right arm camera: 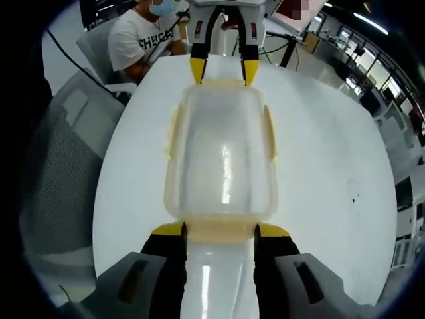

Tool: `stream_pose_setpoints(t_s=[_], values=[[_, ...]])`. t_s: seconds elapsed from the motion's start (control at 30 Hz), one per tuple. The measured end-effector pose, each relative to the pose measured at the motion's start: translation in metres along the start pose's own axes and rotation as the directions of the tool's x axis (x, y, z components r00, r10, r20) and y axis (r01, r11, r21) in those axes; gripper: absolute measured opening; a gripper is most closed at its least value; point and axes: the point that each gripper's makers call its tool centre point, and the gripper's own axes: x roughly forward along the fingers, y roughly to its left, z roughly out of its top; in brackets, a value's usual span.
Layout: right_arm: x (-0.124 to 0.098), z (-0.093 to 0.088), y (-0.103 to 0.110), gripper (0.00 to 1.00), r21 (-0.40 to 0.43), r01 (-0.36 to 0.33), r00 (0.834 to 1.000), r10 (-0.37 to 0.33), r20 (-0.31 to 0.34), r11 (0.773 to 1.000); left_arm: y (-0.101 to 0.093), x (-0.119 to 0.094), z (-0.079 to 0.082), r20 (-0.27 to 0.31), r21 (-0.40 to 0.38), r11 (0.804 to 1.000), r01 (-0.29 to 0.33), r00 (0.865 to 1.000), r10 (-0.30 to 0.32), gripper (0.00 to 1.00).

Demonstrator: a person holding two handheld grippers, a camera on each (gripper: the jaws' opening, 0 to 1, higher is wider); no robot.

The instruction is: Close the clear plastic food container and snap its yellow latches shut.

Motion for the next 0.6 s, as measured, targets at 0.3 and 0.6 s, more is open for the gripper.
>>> stream_pose_setpoints(t_s=[0.3,0.6], values=[[-0.010,-0.019,0.000,0.36,0.005,0.003,1.000,-0.003,0.004,1.000,0.000,0.007,0.019,-0.003,-0.002,1.000,-0.006,1.000,0.006,0.33],[-0.020,-0.044,0.002,0.36,0.008,0.013,1.000,-0.013,0.010,1.000,0.000,0.019,0.042,0.002,-0.001,1.000,-0.001,1.000,0.001,0.33]])
